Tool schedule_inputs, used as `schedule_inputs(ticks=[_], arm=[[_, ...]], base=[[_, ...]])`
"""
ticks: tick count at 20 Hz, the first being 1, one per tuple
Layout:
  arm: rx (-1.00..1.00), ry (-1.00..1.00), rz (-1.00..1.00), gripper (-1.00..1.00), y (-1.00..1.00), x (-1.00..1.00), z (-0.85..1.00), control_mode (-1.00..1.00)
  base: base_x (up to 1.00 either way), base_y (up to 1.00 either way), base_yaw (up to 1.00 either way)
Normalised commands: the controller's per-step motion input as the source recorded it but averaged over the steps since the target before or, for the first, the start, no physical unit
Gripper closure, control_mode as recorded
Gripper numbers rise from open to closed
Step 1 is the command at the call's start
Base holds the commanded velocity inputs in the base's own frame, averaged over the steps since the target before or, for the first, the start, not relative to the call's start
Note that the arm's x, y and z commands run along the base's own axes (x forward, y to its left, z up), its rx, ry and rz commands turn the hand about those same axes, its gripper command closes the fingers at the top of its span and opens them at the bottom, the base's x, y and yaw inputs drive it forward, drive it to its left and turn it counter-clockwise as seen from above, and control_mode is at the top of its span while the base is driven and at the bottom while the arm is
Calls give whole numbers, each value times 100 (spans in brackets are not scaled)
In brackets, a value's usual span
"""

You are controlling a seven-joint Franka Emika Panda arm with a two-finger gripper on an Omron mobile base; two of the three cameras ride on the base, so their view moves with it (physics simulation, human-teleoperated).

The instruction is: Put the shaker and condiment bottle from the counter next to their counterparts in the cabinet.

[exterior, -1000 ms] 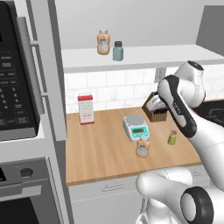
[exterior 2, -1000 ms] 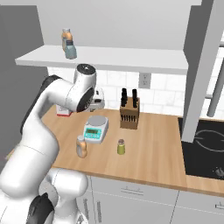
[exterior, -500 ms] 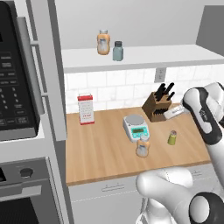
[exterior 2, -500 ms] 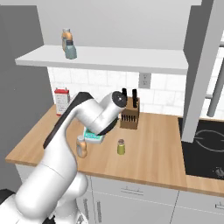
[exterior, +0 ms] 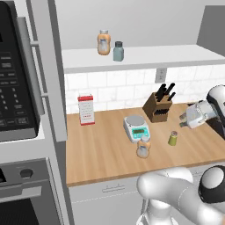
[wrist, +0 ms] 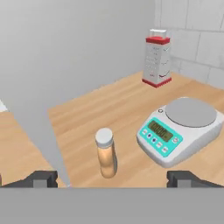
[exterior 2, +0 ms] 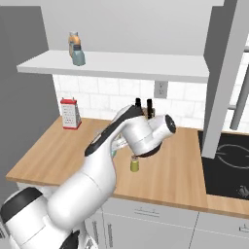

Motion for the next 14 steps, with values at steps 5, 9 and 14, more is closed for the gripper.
schedule_inputs(ticks=[5, 9, 14], arm=[[3, -5, 18, -100, -22, 0, -1, -100], [2, -1, 9, -100, -18, 0, -21, -100], [4, -7, 23, -100, -20, 0, -59, -100]], base=[[0, 0, 0], [0, 0, 0], [0, 0, 0]])
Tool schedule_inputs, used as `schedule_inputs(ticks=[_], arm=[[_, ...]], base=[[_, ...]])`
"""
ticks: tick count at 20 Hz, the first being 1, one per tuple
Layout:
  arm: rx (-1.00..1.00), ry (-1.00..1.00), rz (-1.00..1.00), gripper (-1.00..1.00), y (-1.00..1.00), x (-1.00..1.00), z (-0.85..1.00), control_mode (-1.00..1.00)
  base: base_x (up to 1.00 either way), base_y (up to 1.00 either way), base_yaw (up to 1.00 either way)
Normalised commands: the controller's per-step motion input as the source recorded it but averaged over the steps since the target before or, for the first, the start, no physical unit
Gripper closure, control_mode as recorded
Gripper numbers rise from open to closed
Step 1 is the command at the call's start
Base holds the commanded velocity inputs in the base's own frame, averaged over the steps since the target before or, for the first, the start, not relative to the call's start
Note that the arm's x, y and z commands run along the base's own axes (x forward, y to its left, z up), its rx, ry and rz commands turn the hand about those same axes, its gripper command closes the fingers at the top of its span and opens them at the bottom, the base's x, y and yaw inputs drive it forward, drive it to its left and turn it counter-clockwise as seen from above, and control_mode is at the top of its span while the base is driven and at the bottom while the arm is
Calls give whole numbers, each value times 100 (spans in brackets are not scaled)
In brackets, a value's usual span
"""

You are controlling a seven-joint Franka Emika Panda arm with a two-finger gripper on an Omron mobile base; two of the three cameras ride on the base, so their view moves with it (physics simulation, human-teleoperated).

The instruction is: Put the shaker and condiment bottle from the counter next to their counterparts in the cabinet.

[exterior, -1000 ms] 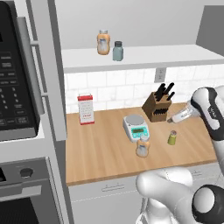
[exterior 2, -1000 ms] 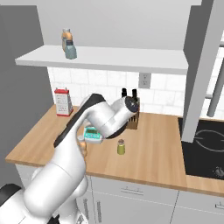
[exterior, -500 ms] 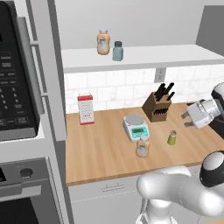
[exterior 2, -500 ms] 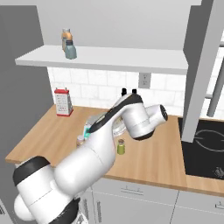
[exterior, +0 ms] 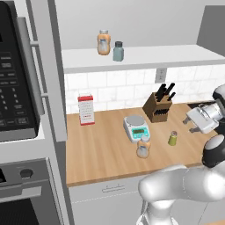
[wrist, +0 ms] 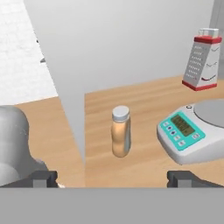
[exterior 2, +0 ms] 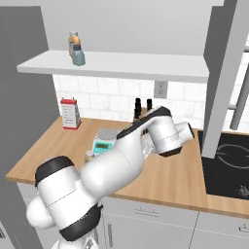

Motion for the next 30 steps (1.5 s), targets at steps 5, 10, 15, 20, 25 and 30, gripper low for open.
schedule_inputs(ticks=[5, 10, 15, 20, 25, 30], arm=[[0, -2, 1, -100, -1, 0, -15, -100], [9, 0, 1, -100, 11, 0, -52, -100], [9, 0, 0, -100, 5, 6, -30, -100], [1, 0, 0, -100, 0, 2, 0, -100], [1, 0, -4, -100, 0, 12, 0, -100], [0, 0, -14, -100, 0, 3, 0, -100]], base=[[0, 0, 0], [0, 0, 0], [0, 0, 0], [0, 0, 0], [0, 0, 0], [0, 0, 0]])
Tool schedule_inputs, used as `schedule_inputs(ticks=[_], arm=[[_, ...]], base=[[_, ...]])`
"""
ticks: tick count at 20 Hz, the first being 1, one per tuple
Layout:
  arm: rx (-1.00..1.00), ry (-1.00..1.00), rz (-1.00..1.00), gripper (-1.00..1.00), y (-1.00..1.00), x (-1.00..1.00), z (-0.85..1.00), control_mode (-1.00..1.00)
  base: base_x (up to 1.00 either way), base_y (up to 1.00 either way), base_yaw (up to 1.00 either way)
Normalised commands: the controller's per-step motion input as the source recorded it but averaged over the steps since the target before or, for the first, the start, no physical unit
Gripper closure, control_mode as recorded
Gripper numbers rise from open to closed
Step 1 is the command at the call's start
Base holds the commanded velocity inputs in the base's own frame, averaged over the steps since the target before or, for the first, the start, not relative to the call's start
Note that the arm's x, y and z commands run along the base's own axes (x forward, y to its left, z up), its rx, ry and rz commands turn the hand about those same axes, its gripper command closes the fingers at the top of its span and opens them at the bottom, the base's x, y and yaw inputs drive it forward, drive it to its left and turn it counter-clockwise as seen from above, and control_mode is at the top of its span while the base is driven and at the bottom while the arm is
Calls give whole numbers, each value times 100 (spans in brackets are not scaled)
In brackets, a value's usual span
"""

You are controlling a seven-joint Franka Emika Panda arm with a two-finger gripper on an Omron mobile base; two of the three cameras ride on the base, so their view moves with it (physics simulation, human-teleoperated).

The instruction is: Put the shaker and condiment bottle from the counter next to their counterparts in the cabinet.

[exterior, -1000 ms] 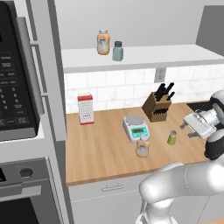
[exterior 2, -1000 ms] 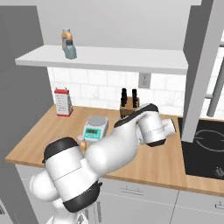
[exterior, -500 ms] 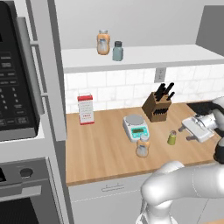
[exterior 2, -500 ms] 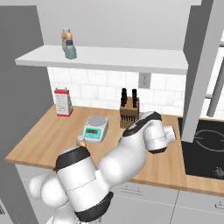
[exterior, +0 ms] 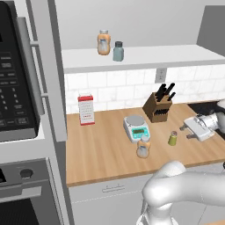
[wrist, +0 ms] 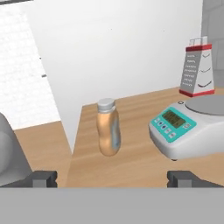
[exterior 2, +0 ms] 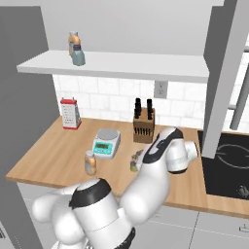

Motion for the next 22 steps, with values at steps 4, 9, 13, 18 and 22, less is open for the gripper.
schedule_inputs(ticks=[4, 9, 13, 18, 22], arm=[[0, 0, -1, -100, 7, 0, -7, -100], [0, 0, -1, -100, 18, 3, -20, -100], [0, 0, -5, -100, 1, 6, -3, -100], [0, 0, 0, -100, 0, 5, 0, -100], [0, 0, 0, -100, 0, 23, 0, -100]], base=[[0, 0, 0], [0, 0, 0], [0, 0, 0], [0, 0, 0], [0, 0, 0]])
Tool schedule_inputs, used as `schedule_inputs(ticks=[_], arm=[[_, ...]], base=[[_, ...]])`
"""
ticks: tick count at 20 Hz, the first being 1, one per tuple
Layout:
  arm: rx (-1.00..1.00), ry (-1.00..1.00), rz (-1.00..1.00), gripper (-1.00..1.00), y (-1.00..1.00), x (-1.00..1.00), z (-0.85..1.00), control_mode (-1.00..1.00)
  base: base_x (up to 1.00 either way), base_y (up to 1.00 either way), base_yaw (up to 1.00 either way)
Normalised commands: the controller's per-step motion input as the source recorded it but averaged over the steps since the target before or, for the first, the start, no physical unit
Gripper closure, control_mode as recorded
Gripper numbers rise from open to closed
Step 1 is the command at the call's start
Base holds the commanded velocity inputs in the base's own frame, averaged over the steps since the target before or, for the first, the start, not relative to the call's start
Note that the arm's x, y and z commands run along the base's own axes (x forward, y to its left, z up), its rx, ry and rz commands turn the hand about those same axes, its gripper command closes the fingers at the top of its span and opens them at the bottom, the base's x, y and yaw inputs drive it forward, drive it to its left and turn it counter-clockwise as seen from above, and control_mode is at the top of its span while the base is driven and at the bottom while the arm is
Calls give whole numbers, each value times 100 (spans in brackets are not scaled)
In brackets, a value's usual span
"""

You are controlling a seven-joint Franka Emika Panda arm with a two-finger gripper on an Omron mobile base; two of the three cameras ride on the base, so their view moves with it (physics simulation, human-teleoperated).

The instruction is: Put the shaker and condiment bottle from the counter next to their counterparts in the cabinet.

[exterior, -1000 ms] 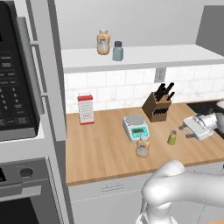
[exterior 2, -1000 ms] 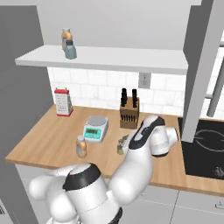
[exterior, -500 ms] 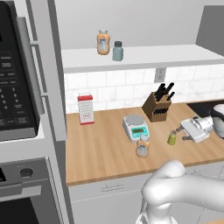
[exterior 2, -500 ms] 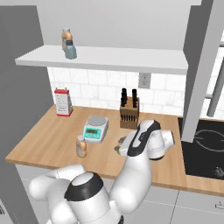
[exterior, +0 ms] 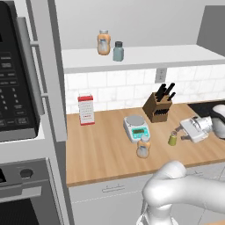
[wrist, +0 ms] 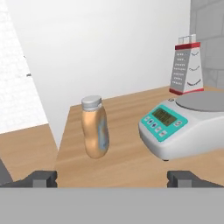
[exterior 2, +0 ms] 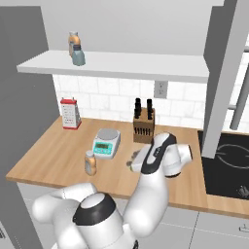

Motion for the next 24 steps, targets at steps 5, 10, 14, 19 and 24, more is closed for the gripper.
schedule_inputs(ticks=[5, 10, 14, 19, 24], arm=[[0, 0, 0, -100, -16, 24, 10, -100], [0, 0, 0, -100, -22, 33, 2, -100], [0, -1, 0, -100, -3, 30, -34, -100], [0, -2, 0, -100, 0, 7, -36, -100], [0, 0, 1, -100, 0, 0, -19, -100]], base=[[0, 0, 0], [0, 0, 0], [0, 0, 0], [0, 0, 0], [0, 0, 0]])
